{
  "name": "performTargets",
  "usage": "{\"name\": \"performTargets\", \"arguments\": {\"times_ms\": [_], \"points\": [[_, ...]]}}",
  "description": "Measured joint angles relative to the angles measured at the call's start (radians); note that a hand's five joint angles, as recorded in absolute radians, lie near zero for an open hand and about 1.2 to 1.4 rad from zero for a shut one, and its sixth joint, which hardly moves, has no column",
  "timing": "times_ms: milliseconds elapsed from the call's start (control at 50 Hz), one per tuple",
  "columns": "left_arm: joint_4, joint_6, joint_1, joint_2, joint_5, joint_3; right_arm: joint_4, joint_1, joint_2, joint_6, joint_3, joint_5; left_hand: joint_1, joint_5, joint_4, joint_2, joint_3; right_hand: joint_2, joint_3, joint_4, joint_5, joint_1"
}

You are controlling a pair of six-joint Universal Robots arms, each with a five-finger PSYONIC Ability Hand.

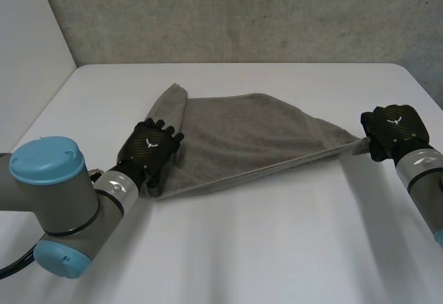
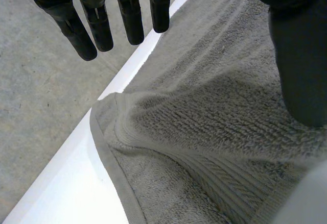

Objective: Fold the towel.

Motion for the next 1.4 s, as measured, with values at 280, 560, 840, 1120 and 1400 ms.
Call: {"name": "performTargets", "arguments": {"times_ms": [280, 560, 840, 1120, 1400], "points": [[-0.203, 0.001, 0.061, 0.078, 0.021, 0.027, 0.001, -0.054, 0.005, 0.004, -0.026, 0.068, 0.194, 0.229, 0.200, 0.203, 0.216, 0.000, 0.003, 0.000, 0.000, 0.001], [-0.374, 0.000, 0.076, 0.070, 0.109, 0.060, 0.000, -0.045, 0.014, 0.004, -0.019, 0.066, 0.326, 0.352, 0.331, 0.340, 0.342, 0.000, 0.004, 0.000, 0.000, 0.001], [-0.349, 0.003, 0.091, -0.030, 0.102, 0.105, -0.002, -0.044, 0.016, 0.002, -0.007, 0.042, 0.209, 0.214, 0.213, 0.217, 0.213, 0.000, 0.004, 0.000, 0.000, 0.001], [-0.271, 0.011, 0.096, -0.081, 0.045, 0.121, -0.002, -0.042, 0.016, -0.002, 0.001, 0.038, 0.210, 0.235, 0.214, 0.221, 0.216, 0.000, 0.004, 0.000, 0.000, 0.001], [-0.246, 0.013, 0.100, -0.114, 0.042, 0.141, -0.002, -0.037, 0.016, -0.006, 0.012, 0.014, 0.281, 0.326, 0.287, 0.305, 0.307, 0.000, 0.004, 0.000, 0.000, 0.001]]}}
